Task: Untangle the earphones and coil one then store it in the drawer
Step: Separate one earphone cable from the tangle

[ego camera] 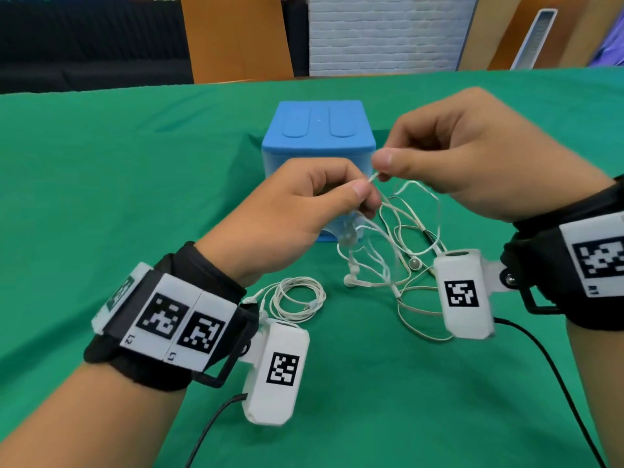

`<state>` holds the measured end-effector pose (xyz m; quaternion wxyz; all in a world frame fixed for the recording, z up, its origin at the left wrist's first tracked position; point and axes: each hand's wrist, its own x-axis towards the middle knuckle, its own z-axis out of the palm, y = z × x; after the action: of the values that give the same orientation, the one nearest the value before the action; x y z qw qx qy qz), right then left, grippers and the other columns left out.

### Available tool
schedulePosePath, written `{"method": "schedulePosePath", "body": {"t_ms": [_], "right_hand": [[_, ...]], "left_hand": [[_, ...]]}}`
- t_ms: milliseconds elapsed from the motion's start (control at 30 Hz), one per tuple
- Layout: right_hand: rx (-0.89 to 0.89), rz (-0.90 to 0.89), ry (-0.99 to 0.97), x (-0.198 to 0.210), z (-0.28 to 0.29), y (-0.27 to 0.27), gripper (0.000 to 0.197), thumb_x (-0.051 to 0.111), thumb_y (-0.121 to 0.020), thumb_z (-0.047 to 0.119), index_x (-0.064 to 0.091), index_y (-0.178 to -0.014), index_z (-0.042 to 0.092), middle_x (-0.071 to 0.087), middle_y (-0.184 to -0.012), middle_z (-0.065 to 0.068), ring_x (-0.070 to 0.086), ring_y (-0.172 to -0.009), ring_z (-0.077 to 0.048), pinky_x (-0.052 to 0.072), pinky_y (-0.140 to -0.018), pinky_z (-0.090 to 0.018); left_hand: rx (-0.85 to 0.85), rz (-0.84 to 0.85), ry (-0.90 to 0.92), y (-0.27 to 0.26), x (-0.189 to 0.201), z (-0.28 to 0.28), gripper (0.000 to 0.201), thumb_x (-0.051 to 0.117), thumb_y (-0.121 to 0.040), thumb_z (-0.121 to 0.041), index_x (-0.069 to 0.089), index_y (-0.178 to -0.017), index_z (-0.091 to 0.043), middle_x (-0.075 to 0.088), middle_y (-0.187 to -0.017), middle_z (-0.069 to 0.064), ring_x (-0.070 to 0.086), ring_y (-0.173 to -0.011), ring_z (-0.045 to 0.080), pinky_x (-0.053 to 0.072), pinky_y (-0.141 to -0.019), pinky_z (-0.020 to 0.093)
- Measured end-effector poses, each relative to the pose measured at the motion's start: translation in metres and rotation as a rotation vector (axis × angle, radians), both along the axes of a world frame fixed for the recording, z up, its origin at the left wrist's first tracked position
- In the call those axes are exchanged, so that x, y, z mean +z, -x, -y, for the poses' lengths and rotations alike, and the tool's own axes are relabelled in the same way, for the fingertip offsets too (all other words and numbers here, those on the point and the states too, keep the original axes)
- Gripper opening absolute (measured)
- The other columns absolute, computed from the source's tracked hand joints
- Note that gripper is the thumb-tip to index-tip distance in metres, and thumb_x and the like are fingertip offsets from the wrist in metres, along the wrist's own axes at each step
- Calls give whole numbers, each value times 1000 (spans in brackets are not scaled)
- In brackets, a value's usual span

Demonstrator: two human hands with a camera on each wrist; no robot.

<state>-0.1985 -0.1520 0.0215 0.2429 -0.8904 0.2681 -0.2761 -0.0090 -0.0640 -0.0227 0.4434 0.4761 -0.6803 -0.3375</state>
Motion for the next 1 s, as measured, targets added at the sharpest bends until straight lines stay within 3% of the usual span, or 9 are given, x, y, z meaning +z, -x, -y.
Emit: {"method": "schedulePosePath", "body": {"t_ms": [67, 200, 300, 467, 600, 667, 800, 900, 1000], "right_hand": [[-76, 106, 57, 3, 5, 2, 26, 67, -95, 28, 70, -79, 7, 43, -47, 10, 33, -47, -6, 26, -45, -16], [-310, 480, 139, 6, 19, 8, 25, 61, -95, 37, 63, -74, 25, 52, -49, 14, 40, -49, -6, 34, -50, -29], [-494, 624, 199, 8, 31, 18, 29, 59, -92, 46, 58, -66, 31, 55, -61, 14, 47, -56, -8, 42, -56, -38], [-600, 461, 239, 4, 39, 28, 24, 61, -86, 41, 72, -89, 21, 68, -80, 1, 56, -65, -7, 53, -62, -40], [-359, 402, 170, 9, 17, 16, 25, 65, -84, 18, 74, -107, 18, 74, -101, 0, 57, -62, 7, 41, -60, -11], [-114, 254, 113, 11, 1, 10, 28, 64, -87, 5, 72, -113, 14, 74, -106, 1, 57, -56, 7, 41, -56, -7], [75, -69, 24, 5, -9, -4, 10, 65, -96, 18, 74, -97, 19, 69, -77, 3, 50, -48, -2, 42, -48, -19], [-22, -32, 137, 2, 1, -3, 25, 61, -99, 29, 72, -80, 16, 53, -60, -10, 40, -53, -16, 33, -51, -31], [-87, 105, 132, 3, 4, -2, 27, 61, -99, 28, 72, -80, 13, 46, -52, 5, 30, -48, -9, 24, -47, -22]], "left_hand": [[8, 48, -43, -3, -1, 0, 21, 55, -102, -14, 70, -90, -7, 70, -87, -3, 59, -84, 7, 44, -81, 20], [26, 107, -74, -5, -4, 0, 21, 58, -97, -25, 74, -90, -13, 74, -100, 10, 63, -100, 34, 46, -97, 44], [32, 88, -76, -3, -3, -1, 20, 59, -100, -21, 74, -93, -11, 75, -103, 8, 64, -108, 31, 44, -105, 49], [59, 19, 9, 1, 0, -1, 22, 56, -102, -17, 75, -97, -8, 77, -101, -3, 68, -98, 4, 46, -90, 15], [74, -25, 78, 3, -1, 2, 22, 54, -102, -14, 73, -96, -5, 77, -100, 2, 70, -100, 14, 48, -91, 17], [59, -50, 93, 3, -1, 2, 21, 54, -102, -12, 72, -94, -4, 77, -98, 5, 70, -94, 11, 48, -88, 17], [35, -113, 115, 1, 0, 3, 21, 50, -103, -7, 66, -98, 6, 74, -95, 16, 68, -88, 8, 51, -86, 19], [58, -139, 127, 0, 3, 2, 20, 49, -103, -5, 64, -98, 8, 71, -90, 16, 66, -80, 3, 47, -78, 13], [69, -106, 118, 2, 6, 1, 19, 49, -104, -6, 64, -96, 3, 70, -90, 10, 64, -79, 2, 45, -78, 12]]}}
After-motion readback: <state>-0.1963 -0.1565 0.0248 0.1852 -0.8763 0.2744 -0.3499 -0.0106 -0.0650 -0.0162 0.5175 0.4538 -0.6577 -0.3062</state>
